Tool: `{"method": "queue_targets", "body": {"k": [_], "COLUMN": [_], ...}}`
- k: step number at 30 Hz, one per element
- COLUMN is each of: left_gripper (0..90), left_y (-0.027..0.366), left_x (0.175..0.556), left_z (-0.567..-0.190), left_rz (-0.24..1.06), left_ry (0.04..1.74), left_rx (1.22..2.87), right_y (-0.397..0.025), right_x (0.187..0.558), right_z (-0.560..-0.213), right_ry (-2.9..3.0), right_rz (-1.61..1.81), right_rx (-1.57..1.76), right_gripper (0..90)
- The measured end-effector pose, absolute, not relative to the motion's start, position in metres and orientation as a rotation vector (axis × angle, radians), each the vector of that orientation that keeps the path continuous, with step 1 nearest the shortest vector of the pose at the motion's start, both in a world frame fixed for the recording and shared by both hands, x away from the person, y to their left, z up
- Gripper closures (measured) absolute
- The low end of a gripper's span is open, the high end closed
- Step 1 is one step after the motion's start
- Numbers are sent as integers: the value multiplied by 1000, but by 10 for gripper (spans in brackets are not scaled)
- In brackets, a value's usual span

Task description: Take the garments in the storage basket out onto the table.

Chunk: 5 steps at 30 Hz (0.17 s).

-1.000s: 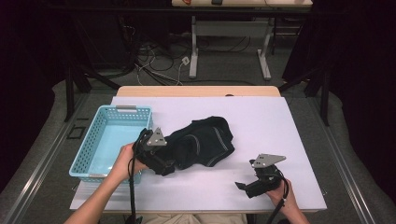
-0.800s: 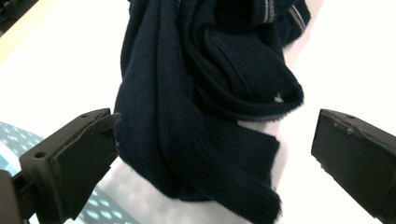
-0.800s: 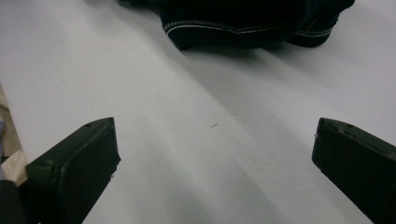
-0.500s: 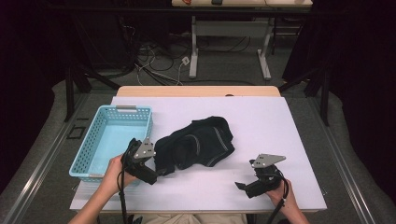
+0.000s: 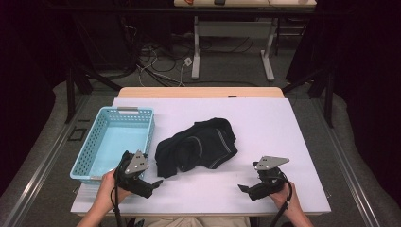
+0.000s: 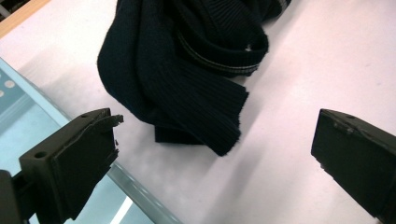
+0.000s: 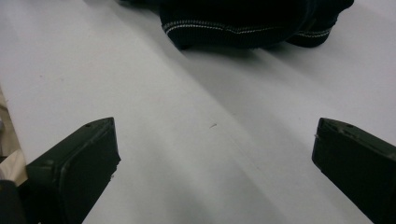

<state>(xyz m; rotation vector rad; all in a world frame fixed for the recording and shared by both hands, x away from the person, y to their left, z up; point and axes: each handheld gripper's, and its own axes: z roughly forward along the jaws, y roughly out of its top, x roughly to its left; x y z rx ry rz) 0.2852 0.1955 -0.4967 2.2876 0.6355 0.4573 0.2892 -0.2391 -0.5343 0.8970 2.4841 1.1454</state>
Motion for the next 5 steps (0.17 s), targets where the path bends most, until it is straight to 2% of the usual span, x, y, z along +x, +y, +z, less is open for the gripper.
{"method": "queue_targets", "body": {"k": [5], "left_gripper": [0], "left_y": [200], "left_x": [279], "left_z": [-498], "left_rz": [464], "left_ry": [629], "left_rx": [2239], "right_y": [-239], "right_x": [289], "right_z": [-535], "right_ry": [2465], "right_rz": [1152], "right_rx": [896], "right_gripper": [0]}}
